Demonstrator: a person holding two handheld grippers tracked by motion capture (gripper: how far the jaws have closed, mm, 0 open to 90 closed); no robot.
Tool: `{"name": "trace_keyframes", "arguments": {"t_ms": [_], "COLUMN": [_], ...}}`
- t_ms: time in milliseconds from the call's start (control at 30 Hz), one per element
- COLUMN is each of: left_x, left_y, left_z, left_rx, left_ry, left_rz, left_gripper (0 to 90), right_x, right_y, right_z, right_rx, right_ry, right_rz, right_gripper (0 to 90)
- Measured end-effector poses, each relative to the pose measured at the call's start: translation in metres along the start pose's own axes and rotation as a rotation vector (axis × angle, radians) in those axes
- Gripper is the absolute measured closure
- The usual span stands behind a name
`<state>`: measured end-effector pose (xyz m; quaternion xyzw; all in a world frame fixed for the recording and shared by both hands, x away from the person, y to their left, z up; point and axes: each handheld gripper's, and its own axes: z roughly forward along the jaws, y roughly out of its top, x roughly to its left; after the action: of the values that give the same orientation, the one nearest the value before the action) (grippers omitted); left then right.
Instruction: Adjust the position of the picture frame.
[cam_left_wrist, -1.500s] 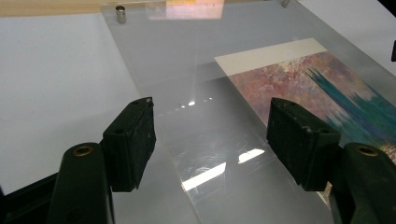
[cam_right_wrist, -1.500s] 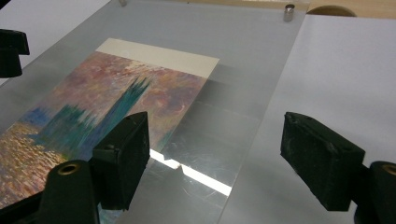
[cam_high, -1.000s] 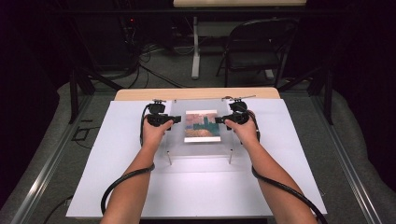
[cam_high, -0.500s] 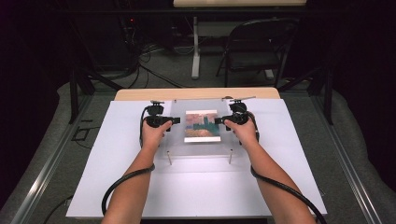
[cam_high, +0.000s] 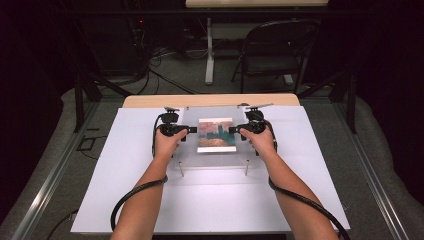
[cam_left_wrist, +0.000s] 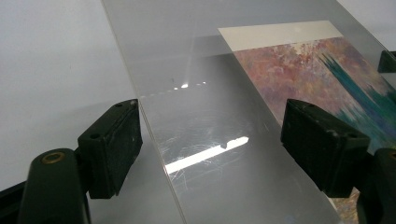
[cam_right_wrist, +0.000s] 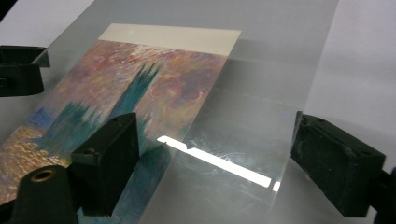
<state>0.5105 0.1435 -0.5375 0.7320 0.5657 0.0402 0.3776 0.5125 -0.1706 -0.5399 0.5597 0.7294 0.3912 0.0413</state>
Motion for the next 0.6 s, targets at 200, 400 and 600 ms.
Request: {"name": "trace_keyframes", "arguments": {"t_ms": [200, 400, 600], "left_x": [-0.0003, 0.0003, 0.0007], "left_y": [0.0003, -0.0006, 0.0018], "left_z": [0.0017, 0.0032, 0.0023], "left_rx": [0.023, 0.025, 0.056], "left_ry": [-0.016, -0.04, -0.05], "left_rz": [-0.015, -0.025, -0.024], "left_gripper": [16.1, 15.6, 15.5], "right_x": [0.0001, 0.0001, 0.0004], "right_y": [0.0004, 0.0004, 0.0009], "right_z": [0.001, 0.0012, 0.0012], "right_rx": [0.01, 0.01, 0.014], "right_ry": [0.009, 0.009, 0.009], "right_rz": [0.008, 0.008, 0.006], "right_gripper": [14.5, 14.4, 14.4]}}
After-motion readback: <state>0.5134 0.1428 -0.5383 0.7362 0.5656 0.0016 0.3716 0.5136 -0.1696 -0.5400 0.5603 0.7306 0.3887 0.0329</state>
